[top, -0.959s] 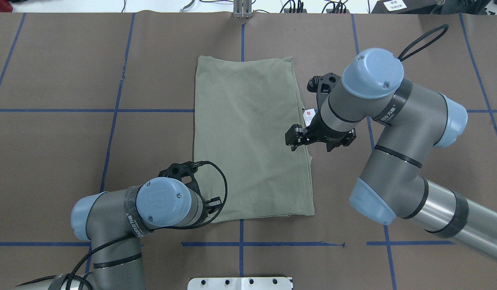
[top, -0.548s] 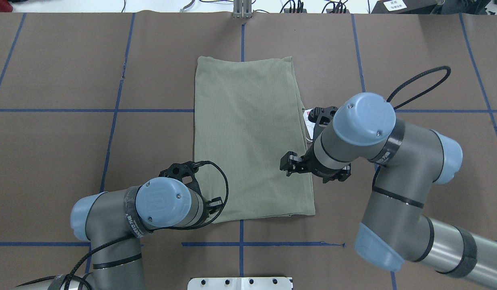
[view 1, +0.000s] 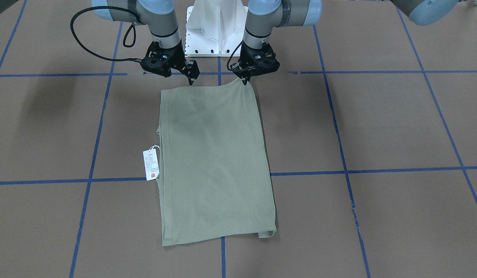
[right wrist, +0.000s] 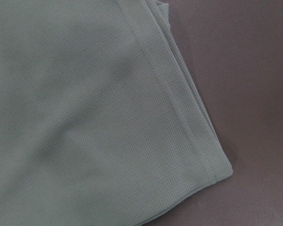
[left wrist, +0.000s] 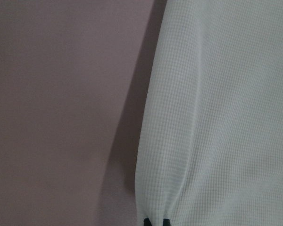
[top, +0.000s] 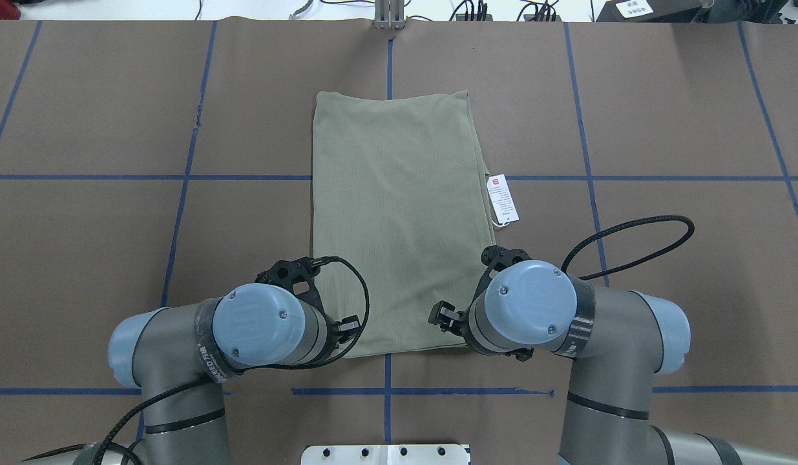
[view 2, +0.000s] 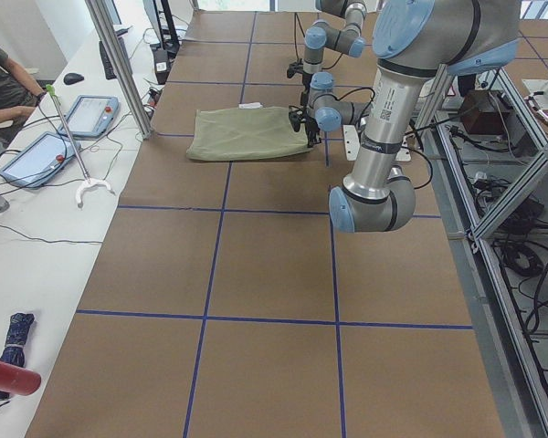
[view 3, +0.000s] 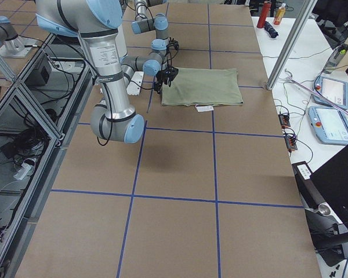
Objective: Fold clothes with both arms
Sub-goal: 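Slide the right gripper toward the robot to the shirt's nearest corner, then grasp the shirt's two nearest corners with both grippers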
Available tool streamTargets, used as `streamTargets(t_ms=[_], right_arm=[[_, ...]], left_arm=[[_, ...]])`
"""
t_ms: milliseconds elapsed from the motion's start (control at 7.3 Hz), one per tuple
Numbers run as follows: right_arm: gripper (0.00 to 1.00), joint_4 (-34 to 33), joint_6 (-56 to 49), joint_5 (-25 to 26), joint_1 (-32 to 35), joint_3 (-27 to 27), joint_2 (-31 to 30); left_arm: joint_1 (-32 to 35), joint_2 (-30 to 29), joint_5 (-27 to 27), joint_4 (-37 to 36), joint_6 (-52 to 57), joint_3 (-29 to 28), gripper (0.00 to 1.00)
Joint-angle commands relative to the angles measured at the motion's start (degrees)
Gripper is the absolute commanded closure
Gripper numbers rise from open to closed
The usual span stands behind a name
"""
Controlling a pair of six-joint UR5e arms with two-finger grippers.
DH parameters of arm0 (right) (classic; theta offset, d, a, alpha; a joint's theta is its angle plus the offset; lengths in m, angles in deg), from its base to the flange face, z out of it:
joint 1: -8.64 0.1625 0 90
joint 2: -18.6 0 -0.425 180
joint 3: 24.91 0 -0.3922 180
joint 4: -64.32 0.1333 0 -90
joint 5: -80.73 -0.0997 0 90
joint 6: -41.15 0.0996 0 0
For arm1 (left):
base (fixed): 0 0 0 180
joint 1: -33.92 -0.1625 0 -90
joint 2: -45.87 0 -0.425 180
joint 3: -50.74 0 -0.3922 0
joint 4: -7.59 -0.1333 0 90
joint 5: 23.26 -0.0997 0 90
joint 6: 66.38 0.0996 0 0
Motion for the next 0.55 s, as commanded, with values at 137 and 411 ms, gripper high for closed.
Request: streamTargets(t_ms=[137,411], right_arm=[[0.00,2.8,3.4,2.0,-0.3,1.5,-1.2],[0.00,8.2,5.1,2.1,-0.5,2.1,-3.7]], left_arm=[[-0.1,0.0,0.0,0.1,0.0,0.1,1.00],[-0.1,0.0,0.0,0.1,0.0,0.1,1.00]])
